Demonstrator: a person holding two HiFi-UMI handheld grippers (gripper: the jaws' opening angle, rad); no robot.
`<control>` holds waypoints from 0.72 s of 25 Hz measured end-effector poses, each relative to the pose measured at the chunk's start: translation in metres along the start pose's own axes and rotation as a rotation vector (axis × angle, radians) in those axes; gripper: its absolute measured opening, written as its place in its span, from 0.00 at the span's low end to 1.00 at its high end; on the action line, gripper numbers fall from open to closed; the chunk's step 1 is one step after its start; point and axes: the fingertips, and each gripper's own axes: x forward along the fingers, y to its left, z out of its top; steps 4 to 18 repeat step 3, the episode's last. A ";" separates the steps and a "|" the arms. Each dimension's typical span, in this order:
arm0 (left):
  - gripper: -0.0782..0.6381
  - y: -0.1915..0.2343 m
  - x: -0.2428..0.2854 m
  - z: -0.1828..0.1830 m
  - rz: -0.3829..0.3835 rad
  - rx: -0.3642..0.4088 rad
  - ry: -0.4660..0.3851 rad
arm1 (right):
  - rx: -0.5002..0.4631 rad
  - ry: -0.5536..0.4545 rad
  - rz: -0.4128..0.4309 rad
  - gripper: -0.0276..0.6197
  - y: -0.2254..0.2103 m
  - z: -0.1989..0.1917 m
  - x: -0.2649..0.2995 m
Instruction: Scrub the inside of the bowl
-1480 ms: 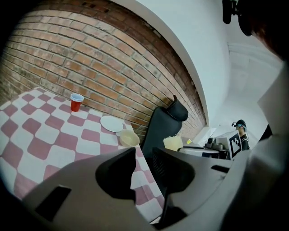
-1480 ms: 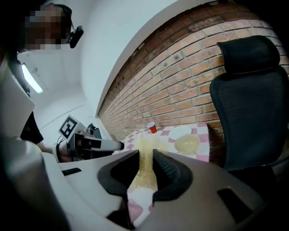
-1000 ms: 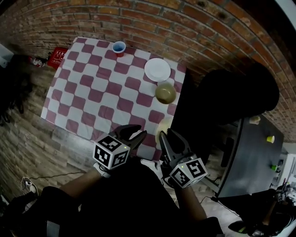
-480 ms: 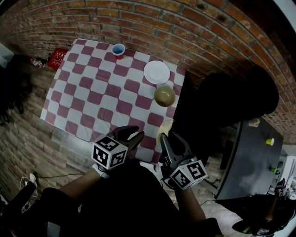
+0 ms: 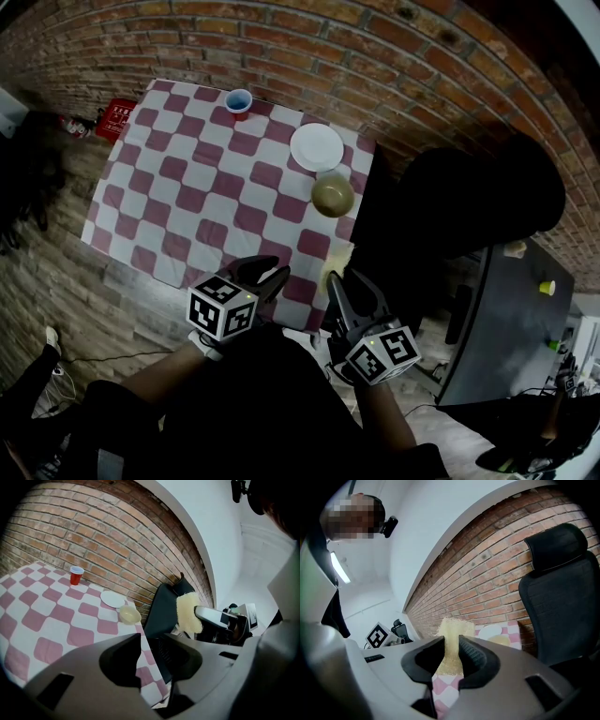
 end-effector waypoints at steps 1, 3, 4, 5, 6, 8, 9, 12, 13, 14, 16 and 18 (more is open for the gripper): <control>0.28 0.001 0.000 0.000 0.002 -0.003 0.000 | 0.000 0.000 -0.002 0.20 0.000 0.000 -0.001; 0.28 0.003 0.000 0.000 0.006 -0.007 -0.001 | 0.001 -0.001 -0.005 0.20 -0.001 -0.001 -0.002; 0.28 0.003 0.000 0.000 0.006 -0.007 -0.001 | 0.001 -0.001 -0.005 0.20 -0.001 -0.001 -0.002; 0.28 0.003 0.000 0.000 0.006 -0.007 -0.001 | 0.001 -0.001 -0.005 0.20 -0.001 -0.001 -0.002; 0.28 0.003 0.000 0.000 0.006 -0.007 -0.001 | 0.001 -0.001 -0.005 0.20 -0.001 -0.001 -0.002; 0.28 0.003 0.000 0.000 0.006 -0.007 -0.001 | 0.001 -0.001 -0.005 0.20 -0.001 -0.001 -0.002; 0.28 0.003 0.000 0.000 0.006 -0.007 -0.001 | 0.001 -0.001 -0.005 0.20 -0.001 -0.001 -0.002; 0.28 0.003 0.000 0.000 0.006 -0.007 -0.001 | 0.001 -0.001 -0.005 0.20 -0.001 -0.001 -0.002; 0.28 0.003 0.000 0.000 0.006 -0.007 -0.001 | 0.001 -0.001 -0.005 0.20 -0.001 -0.001 -0.002; 0.28 0.003 0.000 0.000 0.006 -0.007 -0.001 | 0.001 -0.001 -0.005 0.20 -0.001 -0.001 -0.002; 0.28 0.003 0.000 0.000 0.006 -0.007 -0.001 | 0.001 -0.001 -0.005 0.20 -0.001 -0.001 -0.002; 0.28 0.003 0.000 0.000 0.006 -0.007 -0.001 | 0.001 -0.001 -0.005 0.20 -0.001 -0.001 -0.002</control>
